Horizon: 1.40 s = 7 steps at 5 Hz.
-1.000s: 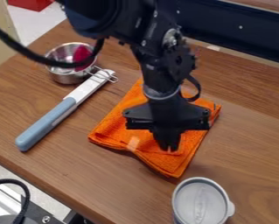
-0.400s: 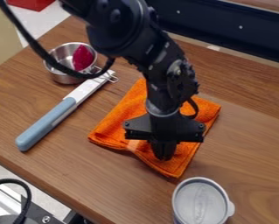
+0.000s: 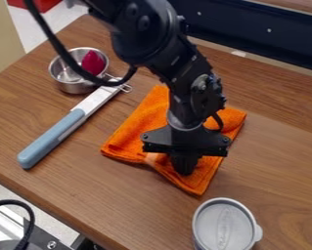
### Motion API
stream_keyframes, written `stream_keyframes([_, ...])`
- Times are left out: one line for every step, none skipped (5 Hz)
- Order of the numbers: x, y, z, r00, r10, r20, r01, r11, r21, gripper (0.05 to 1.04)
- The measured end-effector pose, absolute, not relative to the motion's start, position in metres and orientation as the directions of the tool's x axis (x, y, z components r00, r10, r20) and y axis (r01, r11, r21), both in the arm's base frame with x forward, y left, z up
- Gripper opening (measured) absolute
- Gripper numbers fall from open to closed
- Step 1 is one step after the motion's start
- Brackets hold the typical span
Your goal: Put the cervette on the table
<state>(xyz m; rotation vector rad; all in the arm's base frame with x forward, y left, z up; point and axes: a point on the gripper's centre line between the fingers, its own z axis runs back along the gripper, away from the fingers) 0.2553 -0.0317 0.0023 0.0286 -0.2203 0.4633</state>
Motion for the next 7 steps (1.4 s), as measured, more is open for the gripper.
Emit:
stream_keyframes([0.272, -0.03, 0.002, 0.876, 0.402, 0.268, -0.409, 0.912, -0.033, 0.052])
stream_keyframes([0.295, -0.032, 0.002, 0.889, 0.314, 0.332, -0.325, 0.945, -0.022, 0.052])
stream_keyframes([0.31, -0.037, 0.002, 0.897, 0.25, 0.366, -0.266, 0.964, -0.006, 0.052])
stream_keyframes([0.329, -0.042, 0.001, 0.896, 0.202, 0.395, -0.223, 0.975, 0.008, 0.052])
stream_keyframes([0.342, -0.045, 0.0, 0.893, 0.193, 0.406, -0.215, 0.977, 0.009, 0.052])
stream_keyframes([0.344, -0.049, -0.001, 0.901, 0.179, 0.396, -0.199, 0.98, 0.009, 0.052])
stream_keyframes([0.335, -0.056, 0.0, 0.907, 0.203, 0.369, -0.205, 0.978, -0.033, 0.052])
